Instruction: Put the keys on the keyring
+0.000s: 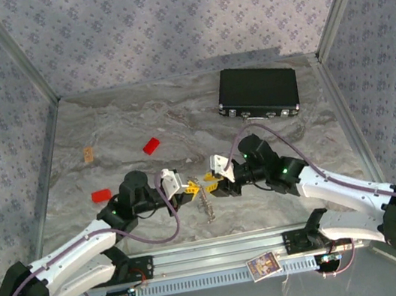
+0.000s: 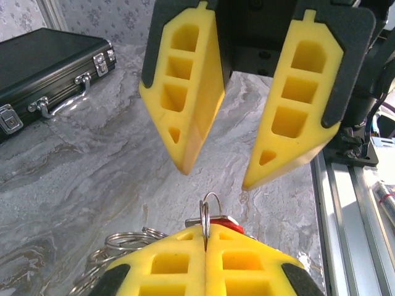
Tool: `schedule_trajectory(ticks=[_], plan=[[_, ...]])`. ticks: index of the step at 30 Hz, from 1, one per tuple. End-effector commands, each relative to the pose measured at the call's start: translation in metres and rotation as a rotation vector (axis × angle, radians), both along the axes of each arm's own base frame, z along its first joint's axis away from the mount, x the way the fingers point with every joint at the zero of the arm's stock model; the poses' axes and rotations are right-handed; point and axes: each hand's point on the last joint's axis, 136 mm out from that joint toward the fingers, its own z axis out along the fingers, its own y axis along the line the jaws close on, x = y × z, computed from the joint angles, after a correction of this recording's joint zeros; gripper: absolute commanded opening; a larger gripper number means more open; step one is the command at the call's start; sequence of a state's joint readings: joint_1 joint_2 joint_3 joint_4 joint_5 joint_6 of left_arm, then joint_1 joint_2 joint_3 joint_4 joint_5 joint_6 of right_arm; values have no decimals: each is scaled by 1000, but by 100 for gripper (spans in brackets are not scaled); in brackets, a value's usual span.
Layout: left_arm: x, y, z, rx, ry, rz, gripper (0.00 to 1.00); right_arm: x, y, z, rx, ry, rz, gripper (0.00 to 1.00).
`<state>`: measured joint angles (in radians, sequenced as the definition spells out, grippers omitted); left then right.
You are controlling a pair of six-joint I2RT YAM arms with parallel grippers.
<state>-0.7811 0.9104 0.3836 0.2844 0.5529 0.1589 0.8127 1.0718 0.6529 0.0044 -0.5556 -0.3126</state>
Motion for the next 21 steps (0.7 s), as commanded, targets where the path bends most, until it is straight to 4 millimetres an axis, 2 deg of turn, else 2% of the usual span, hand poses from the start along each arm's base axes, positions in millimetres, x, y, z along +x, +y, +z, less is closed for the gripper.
schedule_trajectory(ticks=[1, 13, 19, 21], plan=[[1, -3, 22, -83, -44, -4, 0, -2, 6, 12, 79, 29, 14, 32], [-3, -4, 22, -97, -36, -25, 0, 9, 9, 0, 75, 32, -24, 26], [-4, -4, 25, -104, -42, -28, 0, 6, 12, -2, 75, 54, 3, 15], [-3, -4, 25, -104, -40, -25, 0, 5, 13, 0, 79, 59, 16, 8]])
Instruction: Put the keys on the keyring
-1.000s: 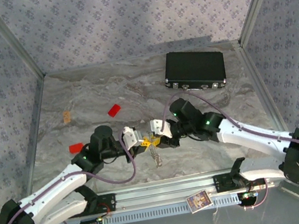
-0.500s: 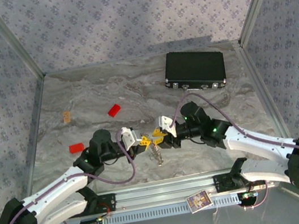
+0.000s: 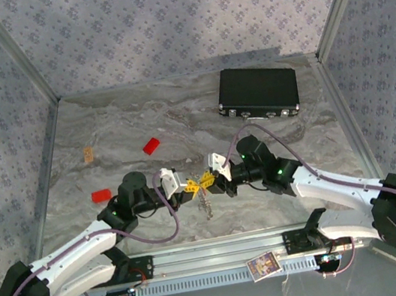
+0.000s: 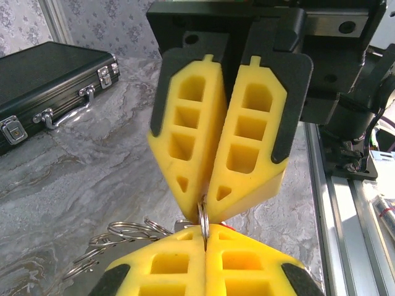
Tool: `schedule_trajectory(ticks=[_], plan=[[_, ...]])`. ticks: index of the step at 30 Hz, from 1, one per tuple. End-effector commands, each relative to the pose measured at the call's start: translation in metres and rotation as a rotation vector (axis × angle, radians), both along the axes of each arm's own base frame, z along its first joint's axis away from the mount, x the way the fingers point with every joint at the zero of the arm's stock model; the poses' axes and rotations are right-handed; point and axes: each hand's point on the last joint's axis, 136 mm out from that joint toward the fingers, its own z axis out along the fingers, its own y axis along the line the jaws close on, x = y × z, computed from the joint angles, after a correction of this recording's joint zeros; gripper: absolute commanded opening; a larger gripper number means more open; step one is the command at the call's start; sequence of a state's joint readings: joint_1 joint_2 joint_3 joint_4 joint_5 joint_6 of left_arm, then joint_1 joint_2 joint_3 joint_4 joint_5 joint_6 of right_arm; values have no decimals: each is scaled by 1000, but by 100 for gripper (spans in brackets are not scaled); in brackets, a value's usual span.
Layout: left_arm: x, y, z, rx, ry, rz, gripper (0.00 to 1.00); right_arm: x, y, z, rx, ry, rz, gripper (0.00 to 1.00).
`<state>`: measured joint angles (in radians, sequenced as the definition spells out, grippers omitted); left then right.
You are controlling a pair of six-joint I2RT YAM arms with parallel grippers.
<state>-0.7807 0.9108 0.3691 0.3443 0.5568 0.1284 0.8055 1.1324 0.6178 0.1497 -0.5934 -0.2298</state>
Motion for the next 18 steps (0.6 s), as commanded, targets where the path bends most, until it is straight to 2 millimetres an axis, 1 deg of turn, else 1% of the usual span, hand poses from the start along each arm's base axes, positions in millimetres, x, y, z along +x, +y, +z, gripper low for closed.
schedule_trajectory(ticks=[1, 2, 4, 5, 7, 8, 11, 14, 18], plan=[[-4, -3, 18, -63, -36, -27, 0, -1, 3, 5, 21, 5, 25, 5], [-4, -2, 17, -59, -34, -25, 0, -2, 3, 7, 23, 5, 33, 1], [-2, -2, 16, -45, -33, -17, 3, -5, 4, 9, 16, 8, 49, 0], [-2, -1, 15, -33, -33, -11, 8, -6, 4, 10, 9, 7, 58, 0], [2, 2, 10, 8, -35, 10, 21, -8, 2, 10, -18, 5, 72, 0], [3, 3, 8, 38, -37, 17, 24, -10, 1, 10, -39, 0, 79, 0], [4, 5, 3, 105, -41, 14, 26, -12, -2, 8, -124, -24, 97, 0], [4, 4, 7, 104, -49, 10, 26, -12, -6, 4, -216, -48, 115, 0], [1, 3, 10, 106, -54, -17, 25, -10, -10, 2, -309, -82, 134, 0]])
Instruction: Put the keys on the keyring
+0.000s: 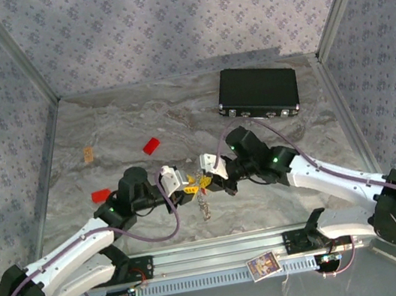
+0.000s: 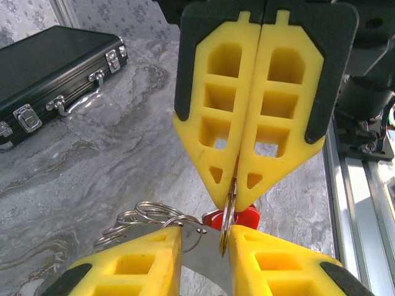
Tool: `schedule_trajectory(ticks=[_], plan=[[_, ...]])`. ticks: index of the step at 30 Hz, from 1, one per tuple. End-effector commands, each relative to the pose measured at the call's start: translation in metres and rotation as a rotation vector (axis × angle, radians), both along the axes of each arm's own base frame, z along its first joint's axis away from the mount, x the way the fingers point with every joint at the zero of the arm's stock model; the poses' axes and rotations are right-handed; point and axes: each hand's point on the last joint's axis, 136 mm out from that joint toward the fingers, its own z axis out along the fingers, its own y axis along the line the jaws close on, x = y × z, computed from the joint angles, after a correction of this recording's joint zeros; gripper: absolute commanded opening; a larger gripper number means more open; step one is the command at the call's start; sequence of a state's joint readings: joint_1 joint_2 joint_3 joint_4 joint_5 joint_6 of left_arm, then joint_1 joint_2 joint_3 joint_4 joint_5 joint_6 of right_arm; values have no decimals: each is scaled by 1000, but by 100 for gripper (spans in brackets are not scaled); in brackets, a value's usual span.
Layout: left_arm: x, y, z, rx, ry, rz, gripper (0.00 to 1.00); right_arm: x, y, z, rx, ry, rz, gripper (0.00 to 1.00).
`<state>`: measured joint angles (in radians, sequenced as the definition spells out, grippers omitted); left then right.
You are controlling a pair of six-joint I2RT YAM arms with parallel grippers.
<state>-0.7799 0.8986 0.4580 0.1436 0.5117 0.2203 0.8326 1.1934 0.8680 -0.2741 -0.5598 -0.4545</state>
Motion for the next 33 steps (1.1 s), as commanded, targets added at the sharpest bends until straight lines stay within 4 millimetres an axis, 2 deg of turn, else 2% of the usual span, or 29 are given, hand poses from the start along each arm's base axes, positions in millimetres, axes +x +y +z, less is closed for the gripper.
schedule_trajectory(ticks=[1, 13, 20, 21, 22, 24, 28, 33], plan=[[-6, -2, 10, 7, -25, -45, 25, -2, -10, -6, -115, -42, 37, 0], [-12, -9, 12, 8, -5, -106, 20, -6, 6, 7, -96, -82, 108, 0], [-16, -11, 12, -7, 10, -127, 3, -5, 8, 12, -52, -91, 89, 0], [-16, -10, 12, -8, 9, -127, 1, -3, 7, 11, -44, -91, 70, 7], [-16, -10, 11, -7, 7, -126, 0, -1, 4, 13, -31, -92, 46, 19], [-16, -9, 11, -15, -2, -120, 0, 3, -1, 12, -3, -85, 4, 28], [-15, -10, 11, -40, -8, -109, 0, 6, -12, 9, 51, -39, -73, 30], [-14, -11, 9, -44, -12, -100, 0, 3, -15, 5, 78, 14, -115, 30]])
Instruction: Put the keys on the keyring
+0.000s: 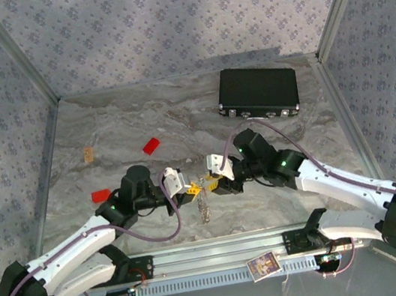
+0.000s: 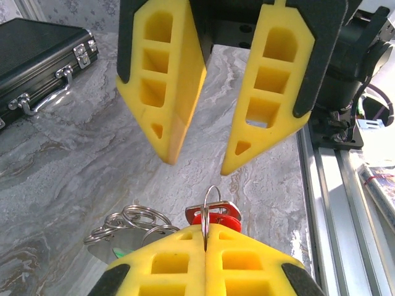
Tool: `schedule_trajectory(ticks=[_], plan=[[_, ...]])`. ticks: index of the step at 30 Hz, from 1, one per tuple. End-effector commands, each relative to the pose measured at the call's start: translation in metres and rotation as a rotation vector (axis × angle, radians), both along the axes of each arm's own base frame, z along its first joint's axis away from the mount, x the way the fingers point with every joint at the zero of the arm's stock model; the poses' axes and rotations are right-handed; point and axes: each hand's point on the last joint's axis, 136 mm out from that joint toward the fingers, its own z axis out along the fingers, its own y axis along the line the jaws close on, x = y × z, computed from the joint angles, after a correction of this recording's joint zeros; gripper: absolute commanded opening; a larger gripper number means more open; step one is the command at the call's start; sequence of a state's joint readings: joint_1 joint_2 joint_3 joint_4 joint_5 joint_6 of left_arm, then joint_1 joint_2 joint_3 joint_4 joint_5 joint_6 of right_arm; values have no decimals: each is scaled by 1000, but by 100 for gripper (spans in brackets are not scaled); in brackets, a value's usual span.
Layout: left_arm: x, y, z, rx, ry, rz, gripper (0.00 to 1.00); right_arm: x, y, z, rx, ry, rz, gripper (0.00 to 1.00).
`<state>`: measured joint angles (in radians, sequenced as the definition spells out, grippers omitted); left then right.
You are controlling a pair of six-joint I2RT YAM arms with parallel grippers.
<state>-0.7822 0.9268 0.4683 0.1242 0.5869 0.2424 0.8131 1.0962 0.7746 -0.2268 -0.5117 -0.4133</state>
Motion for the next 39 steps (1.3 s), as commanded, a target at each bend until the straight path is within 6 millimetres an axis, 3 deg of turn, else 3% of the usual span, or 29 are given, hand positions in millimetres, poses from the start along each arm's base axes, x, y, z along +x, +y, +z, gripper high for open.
schedule_trajectory(ticks=[1, 8, 16, 23, 28, 35, 39], plan=[[-3, -6, 13, -55, -37, -22, 0, 1, 3, 9, 62, 40, -41, 30], [-3, -6, 14, -57, -41, -21, 0, 1, 6, 7, 56, 49, -40, 29], [-3, -6, 15, -60, -49, -21, 0, -3, 10, 3, 41, 87, -11, 21], [-3, -6, 14, -61, -50, -23, 0, -1, 8, 5, 43, 76, -20, 0], [-4, -6, 14, -65, -51, -28, 0, 9, 0, -3, 13, 54, -70, 0], [-3, -8, 16, -104, -63, -25, 0, 6, 0, -33, -39, 104, -53, 0], [-1, -9, 13, -124, -59, -10, 0, 3, 3, -31, -4, 110, -41, 0]])
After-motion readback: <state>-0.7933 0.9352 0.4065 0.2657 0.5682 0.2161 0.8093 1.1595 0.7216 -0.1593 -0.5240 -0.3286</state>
